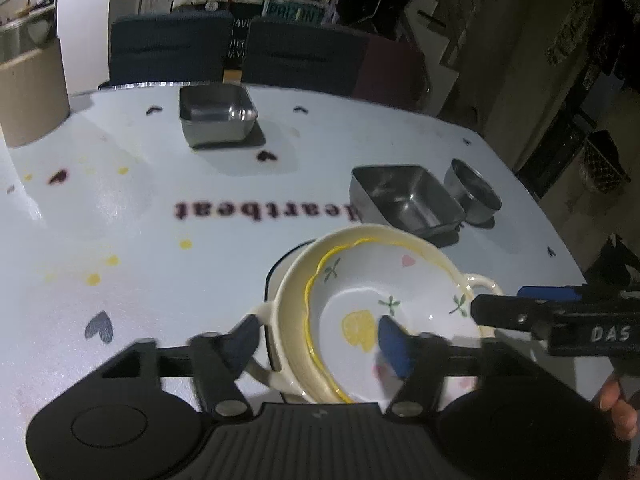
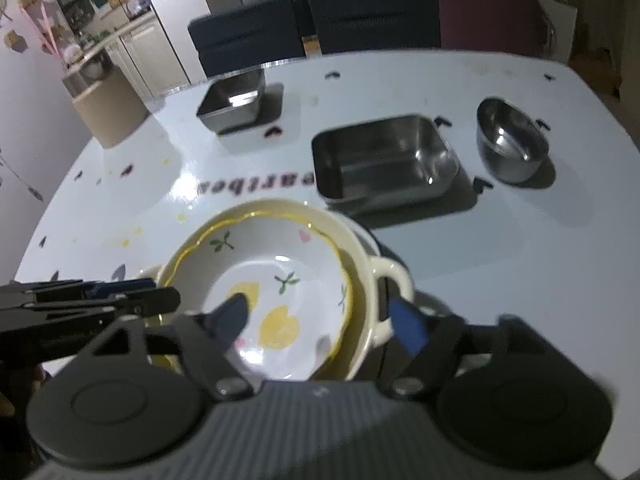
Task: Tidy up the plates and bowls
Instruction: 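Open both grippers and lift them away from the nested bowls, then move both grippers to the large rectangular steel tray and close on its rim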
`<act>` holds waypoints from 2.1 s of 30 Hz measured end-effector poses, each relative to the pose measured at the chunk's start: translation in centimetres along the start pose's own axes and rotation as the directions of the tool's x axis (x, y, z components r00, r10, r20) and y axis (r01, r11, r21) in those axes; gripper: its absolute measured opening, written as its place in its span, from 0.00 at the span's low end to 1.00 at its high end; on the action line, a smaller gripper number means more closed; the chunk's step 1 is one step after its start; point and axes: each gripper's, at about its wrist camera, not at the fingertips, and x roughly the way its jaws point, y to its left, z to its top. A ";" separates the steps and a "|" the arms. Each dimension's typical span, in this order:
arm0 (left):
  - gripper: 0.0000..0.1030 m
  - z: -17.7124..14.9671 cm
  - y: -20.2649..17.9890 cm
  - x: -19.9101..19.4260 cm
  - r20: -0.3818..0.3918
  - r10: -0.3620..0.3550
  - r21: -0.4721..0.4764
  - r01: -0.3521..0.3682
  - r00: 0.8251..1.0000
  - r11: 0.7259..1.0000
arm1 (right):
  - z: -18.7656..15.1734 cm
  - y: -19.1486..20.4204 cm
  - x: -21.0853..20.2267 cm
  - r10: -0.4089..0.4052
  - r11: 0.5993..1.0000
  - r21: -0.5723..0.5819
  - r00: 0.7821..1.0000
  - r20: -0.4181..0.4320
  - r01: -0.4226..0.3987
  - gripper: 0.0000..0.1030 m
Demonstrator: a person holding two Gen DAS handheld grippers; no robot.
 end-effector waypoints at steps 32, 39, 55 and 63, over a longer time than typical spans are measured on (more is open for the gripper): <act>0.72 9.5 -1.9 10.1 0.041 -0.151 -0.262 0.157 0.988 0.952 | 11.2 -10.1 7.9 -0.009 1.000 0.011 0.994 0.105 0.008 0.47; 0.57 9.7 -2.1 13.0 -0.015 -0.155 -0.277 0.145 0.988 0.950 | 11.8 -10.1 10.5 -0.068 0.996 -0.044 0.995 0.073 0.071 0.38; 0.11 9.7 -2.7 15.3 -0.076 -0.109 -0.227 0.089 0.991 0.970 | 11.9 -9.9 12.1 -0.073 0.994 -0.077 0.997 0.003 0.073 0.04; 0.11 10.5 -2.9 12.9 0.010 -0.112 -0.194 0.112 0.994 0.975 | 11.7 -10.0 10.0 -0.052 0.998 -0.044 0.998 0.046 0.054 0.04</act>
